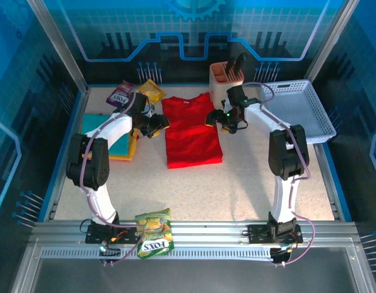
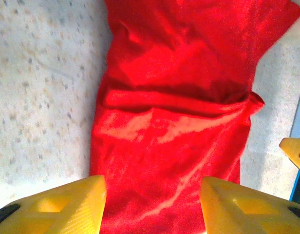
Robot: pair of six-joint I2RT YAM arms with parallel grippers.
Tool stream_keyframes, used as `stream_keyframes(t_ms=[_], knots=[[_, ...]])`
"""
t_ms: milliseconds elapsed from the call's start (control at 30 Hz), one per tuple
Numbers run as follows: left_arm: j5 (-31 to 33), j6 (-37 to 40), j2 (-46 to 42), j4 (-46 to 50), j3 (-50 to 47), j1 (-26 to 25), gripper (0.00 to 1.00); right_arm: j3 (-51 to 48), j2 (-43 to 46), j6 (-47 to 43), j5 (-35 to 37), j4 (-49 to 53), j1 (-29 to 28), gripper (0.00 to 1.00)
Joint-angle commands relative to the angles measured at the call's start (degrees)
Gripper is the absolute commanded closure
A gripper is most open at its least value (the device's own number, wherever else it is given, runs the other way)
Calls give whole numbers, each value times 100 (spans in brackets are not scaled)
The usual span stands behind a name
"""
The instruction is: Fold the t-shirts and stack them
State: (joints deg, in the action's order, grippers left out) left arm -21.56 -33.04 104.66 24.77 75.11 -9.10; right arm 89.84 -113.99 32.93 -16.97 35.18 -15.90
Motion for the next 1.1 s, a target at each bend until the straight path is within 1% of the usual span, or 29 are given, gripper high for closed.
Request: stream_keyframes(t_ms=[0, 200, 300, 433, 600, 700, 833, 933, 1067], knots=[[-194, 43, -542, 275, -515, -172, 46, -610, 659, -8, 10, 43, 4, 22], [-444, -186, -1156, 113, -1747, -425, 51, -1979, 1512, 39, 144, -122, -72, 29], [-363, -308, -1320, -49, -2213, -626, 54, -2549, 1733, 71, 249, -369, -128, 34], [-363, -546, -1288, -431, -2622, -845, 57, -3083, 1815, 103, 251, -784, -218, 39], [-313, -643, -939, -671, -2662, -1013, 59, -3285, 1655, 192, 254, -1069, -316, 46], [-211, -675, -843, -699, -2675, -1023, 61, -3289, 1541, 229, 419, -1062, -390, 47], [-110, -695, -816, -772, -2721, -1023, 63, -3335, 1378, 310, 335, -1278, -464, 49], [-5, -670, -822, -772, -2685, -1023, 64, -3247, 1267, 311, 452, -1205, -585, 51], [188, -617, -868, -682, -2616, -1023, 64, -3236, 1248, 333, 635, -1114, -677, 50]])
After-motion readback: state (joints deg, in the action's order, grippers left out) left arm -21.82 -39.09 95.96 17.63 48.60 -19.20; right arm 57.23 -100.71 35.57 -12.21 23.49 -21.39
